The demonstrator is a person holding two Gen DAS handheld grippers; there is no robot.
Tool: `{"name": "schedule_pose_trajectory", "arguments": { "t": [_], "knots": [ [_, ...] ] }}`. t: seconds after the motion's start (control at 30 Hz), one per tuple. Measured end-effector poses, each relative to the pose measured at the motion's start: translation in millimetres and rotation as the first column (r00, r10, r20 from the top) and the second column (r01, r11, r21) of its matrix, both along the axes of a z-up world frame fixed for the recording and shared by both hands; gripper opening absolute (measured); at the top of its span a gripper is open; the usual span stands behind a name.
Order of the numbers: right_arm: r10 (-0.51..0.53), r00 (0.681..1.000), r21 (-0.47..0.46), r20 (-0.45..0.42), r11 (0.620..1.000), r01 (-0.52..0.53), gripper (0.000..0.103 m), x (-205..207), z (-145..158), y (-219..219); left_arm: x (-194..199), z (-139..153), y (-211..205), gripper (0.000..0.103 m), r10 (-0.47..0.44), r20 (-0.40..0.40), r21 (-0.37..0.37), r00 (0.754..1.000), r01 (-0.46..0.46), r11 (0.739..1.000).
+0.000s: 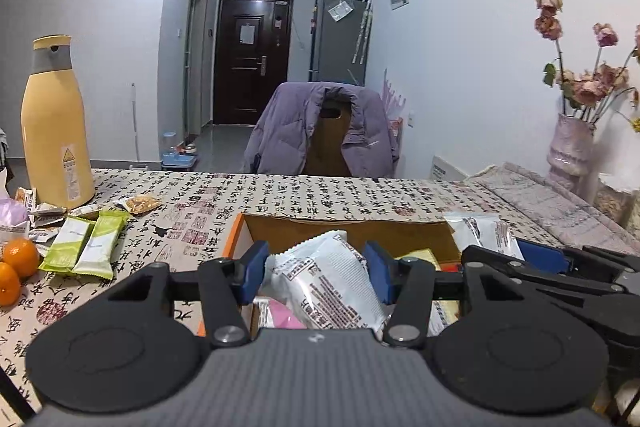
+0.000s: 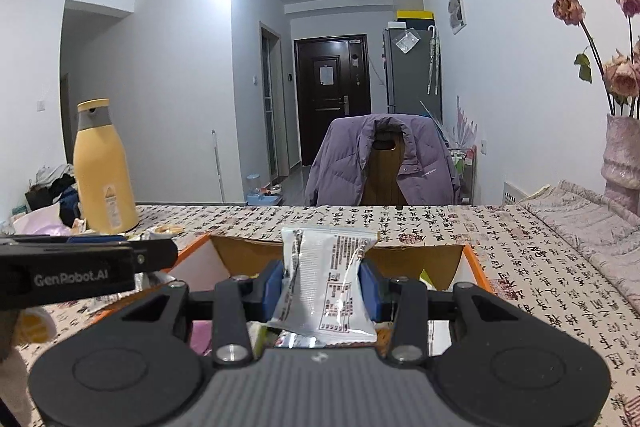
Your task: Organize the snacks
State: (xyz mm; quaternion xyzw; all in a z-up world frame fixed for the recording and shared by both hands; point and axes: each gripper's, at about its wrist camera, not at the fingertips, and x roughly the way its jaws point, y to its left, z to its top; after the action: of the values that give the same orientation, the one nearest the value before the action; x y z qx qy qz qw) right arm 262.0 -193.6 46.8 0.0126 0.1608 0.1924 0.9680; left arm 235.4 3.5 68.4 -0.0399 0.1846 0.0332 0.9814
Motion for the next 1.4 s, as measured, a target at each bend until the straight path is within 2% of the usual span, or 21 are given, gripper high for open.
{"name": "schedule_pose_trajectory", "arguments": {
  "t": [0.2,0.3,0.33,0.37,0.4,0.43,0.67,0.77,0.9,1.1,1.4],
  "knots": [
    [0.013,1.0,-0.025,0.004,1.0,-0.013,0.042,11.9,-19.6,0.6,18.7,-23.6,-1.4,0.055,0.018,-0.002,0.005,1.0,-0.018,1.0],
    [0.027,0.999,-0.018,-0.02,0.999,-0.028,0.056,14.5,-25.0,-0.3,18.1,-27.4,5.4,0.063,0.031,0.005,-0.01,1.0,-0.031,0.999],
    [0.027,0.999,-0.015,-0.023,1.0,-0.028,0.071,14.5,-25.4,-1.4,17.4,-27.0,8.0,0.068,0.031,0.013,-0.018,0.999,-0.031,0.999],
    [0.025,0.999,-0.009,-0.021,1.0,-0.025,0.093,14.4,-25.0,-3.2,15.7,-26.6,10.5,0.085,0.033,0.025,-0.029,0.999,-0.032,0.999],
    [0.018,1.0,-0.001,-0.014,1.0,-0.018,0.1,14.0,-24.7,-5.1,13.6,-25.9,12.1,0.103,0.045,0.04,-0.038,0.998,-0.044,0.998],
    [0.012,1.0,0.004,-0.006,1.0,-0.012,0.103,13.1,-24.2,-6.4,10.8,-24.9,12.7,0.103,0.062,0.064,-0.041,0.996,-0.06,0.997],
    [-0.018,1.0,0.026,0.007,1.0,0.017,0.103,6.2,-12.7,-14.4,-2.3,-7.6,9.9,0.103,0.071,0.107,-0.05,0.992,-0.066,0.997],
    [-0.011,1.0,0.017,0.027,1.0,0.011,0.103,-11.2,0.4,-22.2,-20.6,4.9,10.4,0.103,0.071,0.133,-0.05,0.989,-0.064,0.997],
    [0.006,1.0,-0.004,0.021,1.0,-0.006,0.103,-44.9,7.6,-35.9,-54.7,12.2,7.9,0.103,0.026,0.143,-0.031,0.989,-0.022,0.999],
    [0.018,0.999,-0.015,-0.032,1.0,-0.019,0.103,-97.3,-8.3,-55.4,-106.2,-1.1,-4.7,0.103,-0.016,0.104,-0.008,0.994,0.017,1.0],
    [0.025,0.995,-0.025,-0.101,0.999,-0.027,0.103,-154.1,-35.6,-73.1,-165.5,-34.0,-19.8,0.103,-0.07,0.001,0.0,0.998,0.07,0.998]
  ]
}}
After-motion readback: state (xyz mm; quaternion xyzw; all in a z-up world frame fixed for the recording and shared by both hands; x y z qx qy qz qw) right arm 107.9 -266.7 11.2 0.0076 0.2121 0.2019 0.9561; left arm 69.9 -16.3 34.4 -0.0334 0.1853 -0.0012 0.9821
